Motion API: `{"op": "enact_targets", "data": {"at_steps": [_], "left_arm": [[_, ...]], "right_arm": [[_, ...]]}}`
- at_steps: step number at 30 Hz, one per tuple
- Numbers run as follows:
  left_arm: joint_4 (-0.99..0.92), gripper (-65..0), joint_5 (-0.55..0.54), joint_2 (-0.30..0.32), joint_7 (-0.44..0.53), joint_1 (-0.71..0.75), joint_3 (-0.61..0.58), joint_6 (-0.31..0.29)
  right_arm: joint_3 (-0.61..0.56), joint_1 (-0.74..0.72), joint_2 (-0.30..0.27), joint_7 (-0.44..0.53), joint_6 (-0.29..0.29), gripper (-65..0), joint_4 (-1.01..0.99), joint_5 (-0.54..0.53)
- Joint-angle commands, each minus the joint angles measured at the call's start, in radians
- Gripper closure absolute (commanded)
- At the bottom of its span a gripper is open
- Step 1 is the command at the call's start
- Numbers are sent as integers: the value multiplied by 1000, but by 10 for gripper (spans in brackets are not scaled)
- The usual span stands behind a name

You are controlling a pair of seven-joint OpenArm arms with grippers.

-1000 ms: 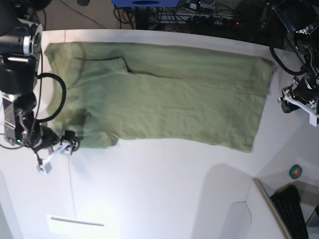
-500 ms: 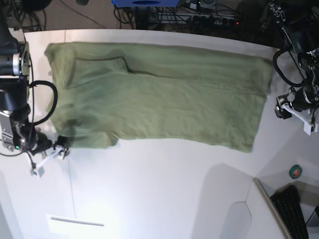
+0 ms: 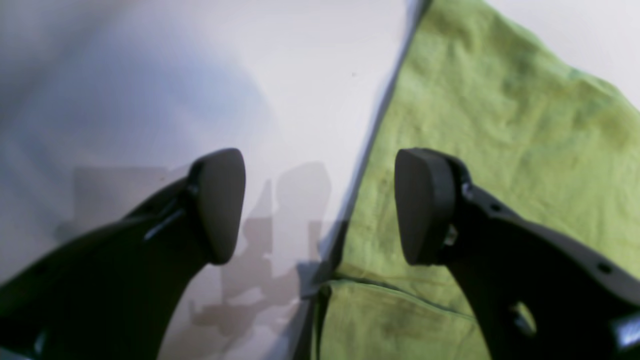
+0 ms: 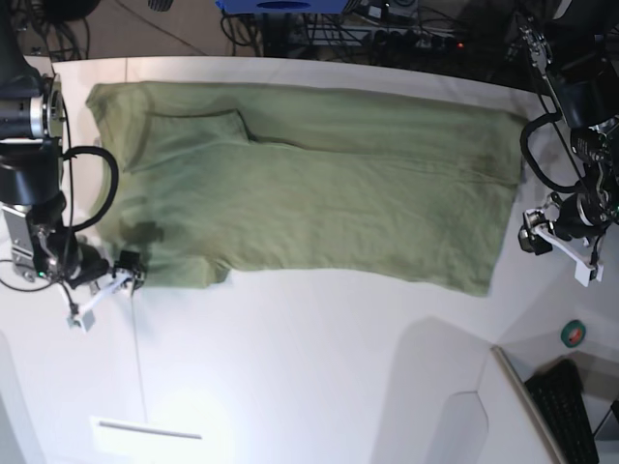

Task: Layout the t-shirt on the table in an organized manner, then fold the t-shirt properly
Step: 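Release the edge and move both grippers to the shirt's hem corners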

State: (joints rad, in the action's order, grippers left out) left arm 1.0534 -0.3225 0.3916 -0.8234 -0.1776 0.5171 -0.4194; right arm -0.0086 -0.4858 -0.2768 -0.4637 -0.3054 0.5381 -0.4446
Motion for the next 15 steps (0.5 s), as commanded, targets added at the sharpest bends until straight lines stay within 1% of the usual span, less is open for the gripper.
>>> {"op": "enact_targets", "data": {"at_steps": [1, 2, 3, 6, 9, 14, 15], "left_arm": [[14, -448, -8, 22, 16, -29, 4, -2], [12, -448, -8, 22, 16, -35, 4, -2], [12, -448, -8, 22, 16, -38, 4, -2], [12, -448, -8, 22, 16, -41, 4, -2], [12, -448, -8, 22, 16, -41, 4, -2], [11, -448, -8, 22, 16, -41, 4, -2], [11, -448, -8, 22, 16, -43, 4, -2]], "right_arm": [[5, -29, -16, 15, -4, -465, 15, -10], [5, -27, -16, 15, -4, -455, 15, -10], [5, -26, -16, 15, -4, -428, 15, -10], [5, -20, -16, 15, -4, -309, 15, -10], [5, -20, -16, 15, -4, -233, 15, -10], [11, -17, -16, 16, -4, -213, 17, -12], [11, -17, -16, 16, -4, -201, 17, -13]]}}
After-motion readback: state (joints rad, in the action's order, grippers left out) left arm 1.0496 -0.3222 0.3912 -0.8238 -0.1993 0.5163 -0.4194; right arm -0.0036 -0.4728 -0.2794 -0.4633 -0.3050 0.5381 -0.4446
